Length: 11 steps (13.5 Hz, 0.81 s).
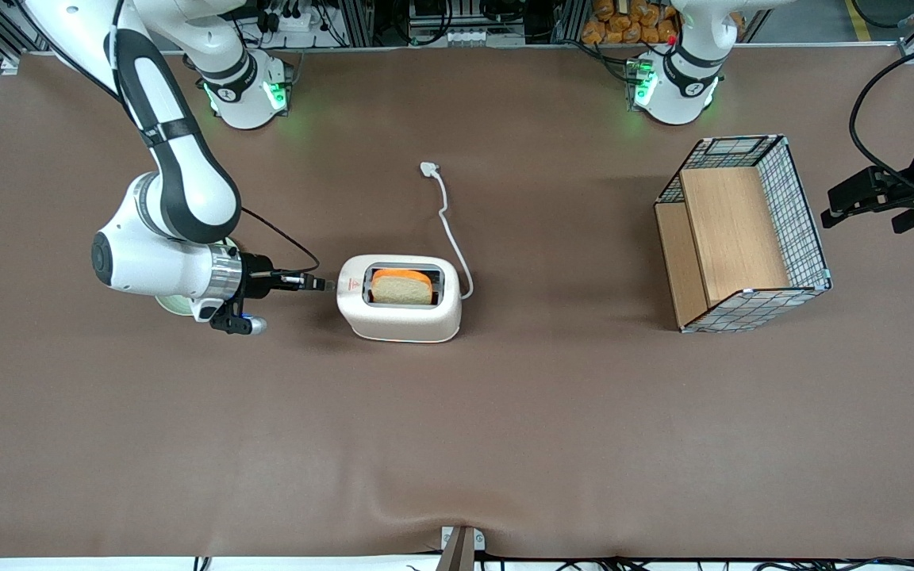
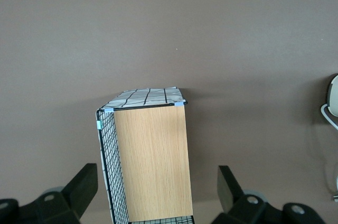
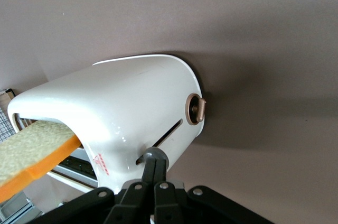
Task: Press toaster button with right arm
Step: 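Push the toaster lever down with the closed right gripper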
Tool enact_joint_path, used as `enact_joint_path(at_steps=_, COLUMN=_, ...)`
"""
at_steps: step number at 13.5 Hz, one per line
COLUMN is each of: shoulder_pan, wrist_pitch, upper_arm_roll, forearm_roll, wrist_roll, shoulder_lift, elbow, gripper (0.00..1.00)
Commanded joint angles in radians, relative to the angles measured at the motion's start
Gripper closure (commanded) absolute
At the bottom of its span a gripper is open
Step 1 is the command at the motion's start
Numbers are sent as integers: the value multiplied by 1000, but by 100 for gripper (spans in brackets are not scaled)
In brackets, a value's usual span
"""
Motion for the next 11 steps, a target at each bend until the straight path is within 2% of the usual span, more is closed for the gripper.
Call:
enact_joint_path(at_steps=1, shoulder_pan=17, wrist_pitch=28, upper_arm_roll=-5, forearm_roll=38, wrist_roll=-32, shoulder_lift=-5, elbow=-9, gripper=100)
enact_joint_path(at_steps=11, shoulder_pan=32, wrist_pitch=65, upper_arm_roll=-5, forearm_roll=40, wrist_roll=-41, shoulder_lift=16, elbow=-12, gripper=100)
